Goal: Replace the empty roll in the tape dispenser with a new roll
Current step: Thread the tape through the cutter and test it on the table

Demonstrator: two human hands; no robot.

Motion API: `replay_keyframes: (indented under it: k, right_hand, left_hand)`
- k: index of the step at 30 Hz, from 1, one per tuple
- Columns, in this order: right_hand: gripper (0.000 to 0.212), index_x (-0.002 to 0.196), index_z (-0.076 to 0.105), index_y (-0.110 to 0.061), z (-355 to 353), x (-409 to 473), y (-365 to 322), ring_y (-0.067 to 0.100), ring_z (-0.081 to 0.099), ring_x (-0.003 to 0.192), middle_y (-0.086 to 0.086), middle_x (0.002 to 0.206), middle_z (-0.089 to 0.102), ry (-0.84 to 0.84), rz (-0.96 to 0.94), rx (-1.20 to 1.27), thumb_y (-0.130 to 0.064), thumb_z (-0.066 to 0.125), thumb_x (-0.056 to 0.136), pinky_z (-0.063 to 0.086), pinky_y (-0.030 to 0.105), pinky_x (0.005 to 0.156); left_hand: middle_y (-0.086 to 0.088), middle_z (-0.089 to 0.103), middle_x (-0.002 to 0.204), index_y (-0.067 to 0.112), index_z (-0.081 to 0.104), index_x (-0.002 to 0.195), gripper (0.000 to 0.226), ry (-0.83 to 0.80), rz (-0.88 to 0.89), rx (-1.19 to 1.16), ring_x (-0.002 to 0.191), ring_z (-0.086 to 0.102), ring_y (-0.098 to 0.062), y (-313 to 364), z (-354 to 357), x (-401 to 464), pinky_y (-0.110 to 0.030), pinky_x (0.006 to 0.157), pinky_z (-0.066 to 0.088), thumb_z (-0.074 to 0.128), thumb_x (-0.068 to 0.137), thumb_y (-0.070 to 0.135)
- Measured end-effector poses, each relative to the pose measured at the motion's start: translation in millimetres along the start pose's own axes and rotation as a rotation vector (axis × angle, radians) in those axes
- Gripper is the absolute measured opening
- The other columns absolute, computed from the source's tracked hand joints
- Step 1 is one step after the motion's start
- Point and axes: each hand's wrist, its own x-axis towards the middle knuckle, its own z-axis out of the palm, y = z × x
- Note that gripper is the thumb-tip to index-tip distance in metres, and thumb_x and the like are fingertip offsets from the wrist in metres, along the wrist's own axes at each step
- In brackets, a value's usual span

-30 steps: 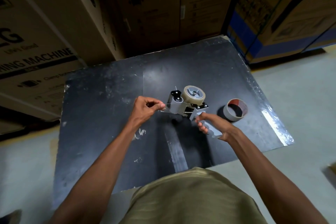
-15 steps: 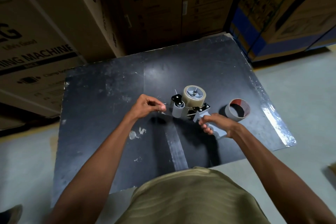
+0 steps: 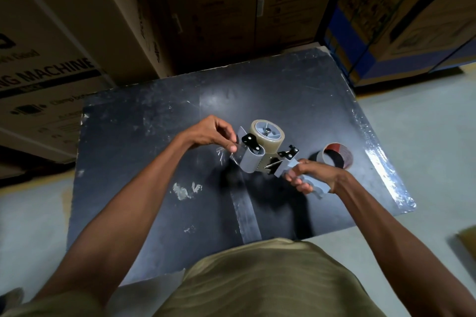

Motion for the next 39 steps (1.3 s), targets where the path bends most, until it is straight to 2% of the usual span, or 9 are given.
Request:
replay_keyframes:
  k: [6,9,12,15,20,25,29,33,39]
  right_hand:
    - [0.010,0.082,0.053,-0.001,-1.3,5.6,-9.0,0.007,0.049,0.038,0.001,0.055,0.052,0.003,-0.002,-0.034,-0.010,0.056,0.082,0.041,0.015,0.036]
    - [0.020,0.082,0.054,-0.002,-3.1,9.8,-12.7,0.006,0.048,0.038,0.000,0.055,0.052,-0.022,0.029,-0.030,-0.014,0.068,0.073,0.040,0.015,0.035]
    - [0.028,0.081,0.054,-0.003,-5.3,15.5,-16.6,0.006,0.047,0.037,0.000,0.055,0.051,-0.042,0.049,-0.038,-0.020,0.072,0.066,0.039,0.015,0.034]
    - [0.017,0.076,0.063,-0.005,-11.7,15.6,-17.7,0.006,0.049,0.039,0.001,0.056,0.053,-0.081,0.021,-0.054,-0.019,0.071,0.071,0.040,0.015,0.036]
    - [0.013,0.073,0.064,-0.005,-12.6,17.1,-12.8,0.007,0.051,0.039,0.001,0.056,0.055,-0.137,0.032,-0.069,-0.017,0.070,0.075,0.041,0.016,0.036]
    - [0.020,0.078,0.059,-0.005,-12.0,28.3,-15.4,0.006,0.050,0.039,0.000,0.057,0.054,-0.081,0.021,-0.025,-0.019,0.071,0.072,0.041,0.014,0.036]
    - [0.023,0.081,0.054,-0.005,-10.1,36.5,-21.8,0.005,0.050,0.040,-0.001,0.057,0.054,-0.018,-0.007,0.054,-0.019,0.070,0.072,0.043,0.014,0.036]
    - [0.009,0.080,0.053,-0.006,-5.6,48.1,-34.8,0.005,0.048,0.041,-0.002,0.057,0.051,0.094,-0.079,0.116,-0.014,0.057,0.081,0.040,0.013,0.036]
    - [0.022,0.081,0.055,-0.006,-4.9,81.0,-57.4,0.007,0.049,0.044,0.001,0.060,0.052,0.263,-0.174,0.182,-0.005,0.044,0.101,0.042,0.014,0.039]
  left_hand:
    - [-0.003,0.073,0.067,0.006,0.073,0.079,0.020,-0.015,-0.050,-0.089,0.065,0.068,-0.013,-2.9,-3.3,12.2,-0.020,0.067,0.058,0.082,0.070,-0.010]
    - [-0.003,0.072,0.066,0.005,0.072,0.078,0.019,-0.055,-0.089,-0.105,0.064,0.066,-0.013,-0.4,-7.8,18.6,-0.022,0.067,0.056,0.079,0.072,-0.012]
    - [-0.001,0.071,0.066,0.007,0.074,0.076,0.017,-0.078,-0.085,-0.021,0.069,0.061,-0.014,4.7,-15.7,25.0,-0.026,0.069,0.049,0.086,0.066,0.001]
    - [0.000,0.072,0.071,0.012,0.076,0.077,0.025,-0.040,-0.088,0.081,0.069,0.062,-0.010,4.3,-35.6,26.9,-0.028,0.069,0.048,0.090,0.059,0.022]
    - [-0.006,0.074,0.084,0.001,0.077,0.094,0.029,-0.003,-0.104,0.136,0.077,0.064,-0.010,4.6,-53.4,31.3,-0.024,0.068,0.050,0.088,0.073,0.018]
    - [-0.011,0.076,0.093,-0.001,0.075,0.104,0.028,0.239,-0.075,-0.003,0.076,0.070,-0.011,-17.0,-35.9,38.4,-0.024,0.071,0.056,0.079,0.086,0.021]
    - [0.006,0.074,0.070,0.007,0.073,0.092,0.009,0.459,-0.072,-0.174,0.058,0.066,0.000,-42.3,-18.7,41.4,-0.021,0.062,0.052,0.070,0.094,0.015]
    - [0.007,0.070,0.064,0.017,0.071,0.084,0.022,0.622,-0.099,-0.286,0.052,0.063,0.000,-62.3,-13.2,39.4,-0.020,0.057,0.049,0.058,0.102,0.022]
    - [-0.005,0.066,0.071,0.019,0.067,0.089,0.015,0.774,-0.080,-0.309,0.047,0.059,0.001,-77.5,-1.0,31.4,-0.015,0.049,0.045,0.058,0.101,0.014]
